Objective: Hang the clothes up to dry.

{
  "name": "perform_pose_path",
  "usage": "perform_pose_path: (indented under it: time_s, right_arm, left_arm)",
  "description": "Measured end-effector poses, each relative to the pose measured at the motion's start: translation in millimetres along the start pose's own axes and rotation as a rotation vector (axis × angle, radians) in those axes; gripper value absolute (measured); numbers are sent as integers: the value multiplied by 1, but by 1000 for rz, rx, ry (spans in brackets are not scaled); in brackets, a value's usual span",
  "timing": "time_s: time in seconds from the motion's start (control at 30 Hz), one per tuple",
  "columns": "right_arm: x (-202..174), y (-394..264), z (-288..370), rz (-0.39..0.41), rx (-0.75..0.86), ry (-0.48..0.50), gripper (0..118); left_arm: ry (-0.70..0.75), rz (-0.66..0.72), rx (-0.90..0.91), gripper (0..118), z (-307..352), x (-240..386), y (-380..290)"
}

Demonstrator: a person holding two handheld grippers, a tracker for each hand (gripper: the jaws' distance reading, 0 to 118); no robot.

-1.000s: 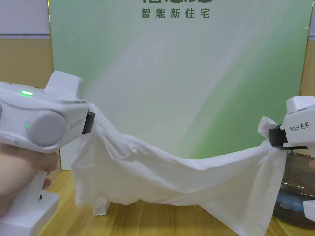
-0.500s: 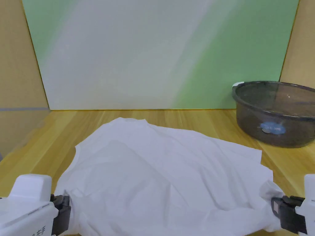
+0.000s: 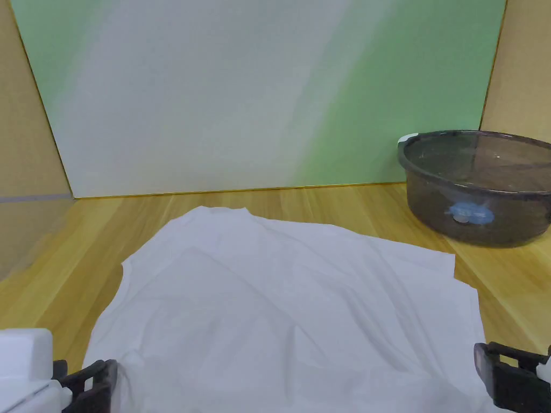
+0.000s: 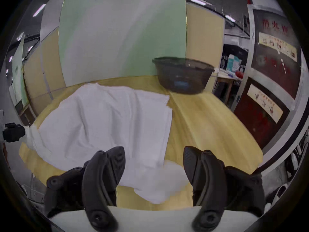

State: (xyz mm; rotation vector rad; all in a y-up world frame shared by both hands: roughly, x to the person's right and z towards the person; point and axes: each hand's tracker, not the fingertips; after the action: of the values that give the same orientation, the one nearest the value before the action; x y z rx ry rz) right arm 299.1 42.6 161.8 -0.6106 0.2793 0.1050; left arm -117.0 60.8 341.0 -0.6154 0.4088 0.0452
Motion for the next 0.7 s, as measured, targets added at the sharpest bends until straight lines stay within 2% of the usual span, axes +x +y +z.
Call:
perform_pose_path:
  time_s: [0.1, 0.27, 0.3, 0.33, 0.37, 0.4, 0.47, 0.5, 0.6, 0.7]
  right_arm:
    - [-8, 25, 2, 6, 38, 48, 75]
    - [-32, 44, -6, 50, 78, 40, 72]
    - [-38, 44, -12, 48, 72, 48, 60]
    - [-42, 42, -18, 43, 60, 51, 25]
    - [-45, 38, -23, 40, 52, 59, 0]
    - [-50, 34, -29, 50, 43, 80, 0]
    - [-54, 30, -37, 35, 18, 57, 0]
    - [-59, 29, -39, 92, -1, 52, 0]
    - [-69, 26, -44, 24, -24, 130, 0]
    - [-77, 26, -47, 43, -18, 118, 0]
  left_arm:
    - [18, -10, 64, 44, 9, -1, 22]
    - [57, -36, 134, 43, 3, 15, 52]
    - [49, -50, 141, 35, -2, 21, 54]
    - [33, -69, 144, 7, -7, 28, 54]
    - [27, -91, 151, 0, -11, 35, 52]
    - [13, -132, 162, 0, -20, 41, 49]
    - [48, -109, 135, 0, -30, 53, 42]
    - [47, -104, 125, 0, -32, 56, 40]
    - [-34, 3, 97, 0, -40, 58, 40]
    - [-19, -31, 88, 0, -49, 63, 47]
